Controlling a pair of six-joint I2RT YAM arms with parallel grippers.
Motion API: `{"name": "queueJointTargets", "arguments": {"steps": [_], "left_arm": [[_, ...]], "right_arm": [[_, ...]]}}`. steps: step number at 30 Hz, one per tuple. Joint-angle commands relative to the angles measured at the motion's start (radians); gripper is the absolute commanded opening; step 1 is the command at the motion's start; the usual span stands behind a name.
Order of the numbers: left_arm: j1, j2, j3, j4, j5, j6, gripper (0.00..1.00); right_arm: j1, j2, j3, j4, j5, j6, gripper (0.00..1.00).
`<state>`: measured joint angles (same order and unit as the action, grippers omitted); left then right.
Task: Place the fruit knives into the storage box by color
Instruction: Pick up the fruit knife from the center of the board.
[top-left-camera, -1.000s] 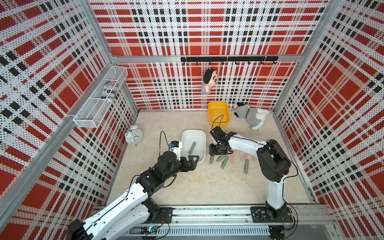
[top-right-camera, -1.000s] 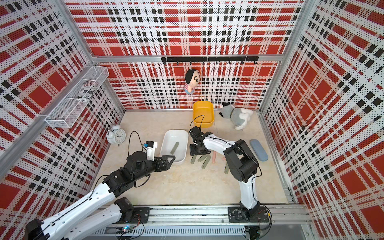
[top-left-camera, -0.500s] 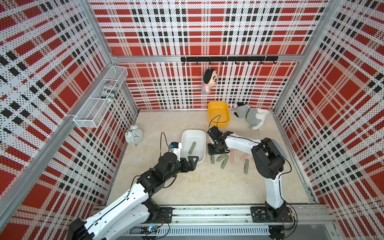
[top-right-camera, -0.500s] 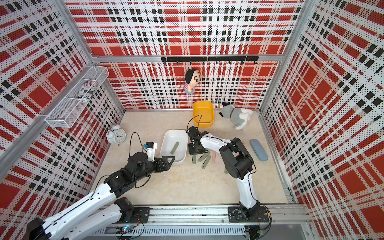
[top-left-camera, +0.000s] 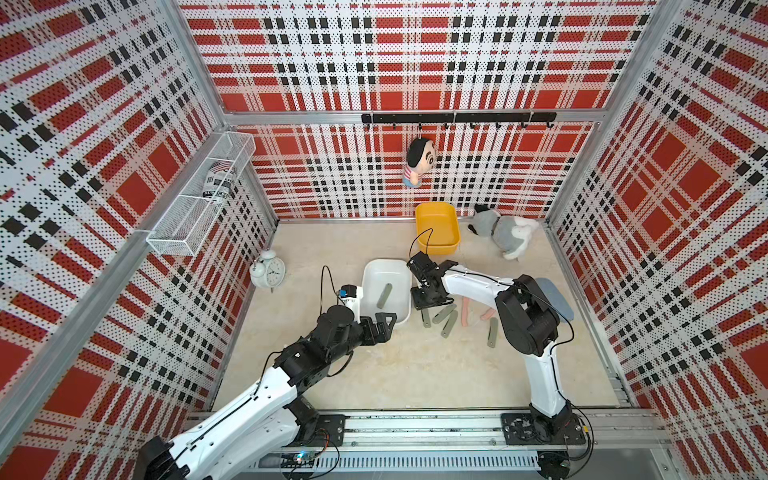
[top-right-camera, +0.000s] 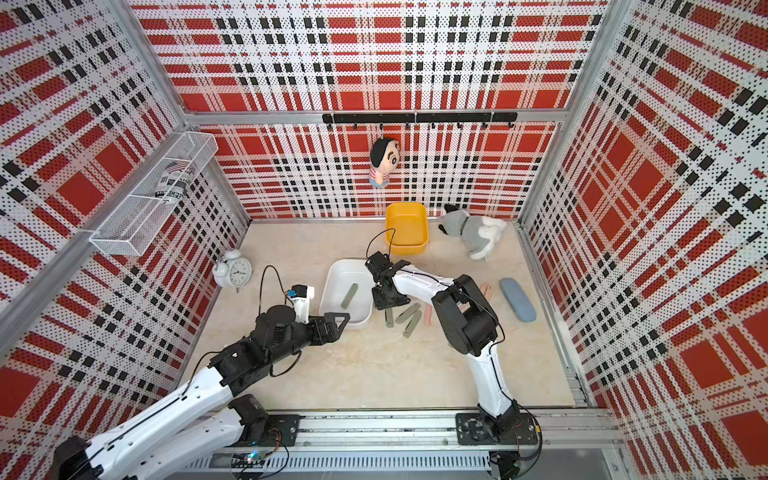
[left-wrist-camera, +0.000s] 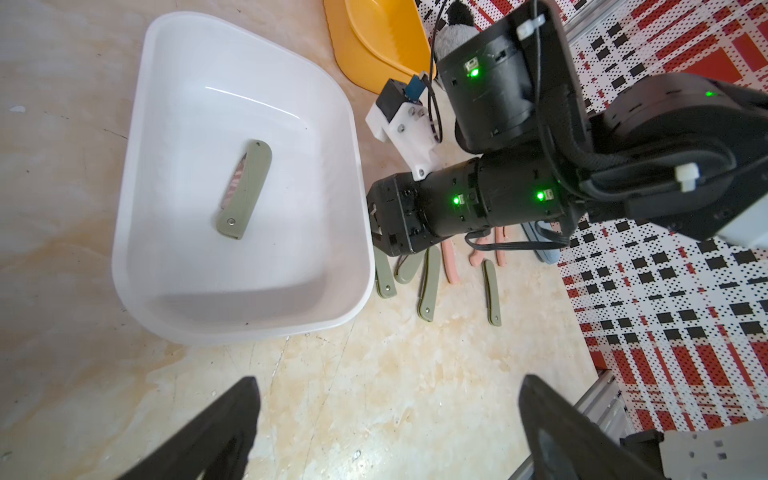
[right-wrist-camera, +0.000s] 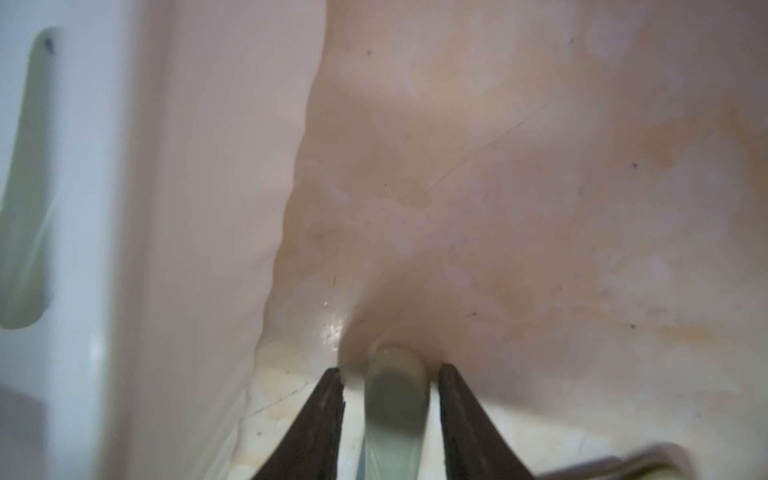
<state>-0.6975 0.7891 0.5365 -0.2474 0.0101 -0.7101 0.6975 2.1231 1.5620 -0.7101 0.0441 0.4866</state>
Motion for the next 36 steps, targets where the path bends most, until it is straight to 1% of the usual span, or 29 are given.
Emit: {"name": "queueJointTargets", "arguments": {"steps": [1, 13, 19, 27, 36], "left_arm": [[0.001, -0.006, -0.014, 0.026, -0.01, 0.004, 0.99], [0.015, -0.019, -0.016, 0.022, -0.004, 0.004, 0.99], [0.019, -0.022, -0.017, 0.02, -0.002, 0.004, 0.99], [0.02, -0.017, -0.019, 0.02, -0.004, 0.004, 0.99], [0.023, -0.016, -0.009, 0.019, -0.007, 0.004, 0.99]], "right_arm": [[0.012, 0.028, 0.009, -0.048, 0.038, -0.013, 0.42], [0.025, 0.063, 0.01, -0.062, 0.074, -0.019, 0.39], [0.026, 0.069, -0.001, -0.047, 0.066, -0.019, 0.32], [0.022, 0.037, -0.006, -0.022, 0.037, -0.014, 0.22], [-0.009, -0.021, 0.001, -0.019, 0.006, -0.015, 0.2]]}}
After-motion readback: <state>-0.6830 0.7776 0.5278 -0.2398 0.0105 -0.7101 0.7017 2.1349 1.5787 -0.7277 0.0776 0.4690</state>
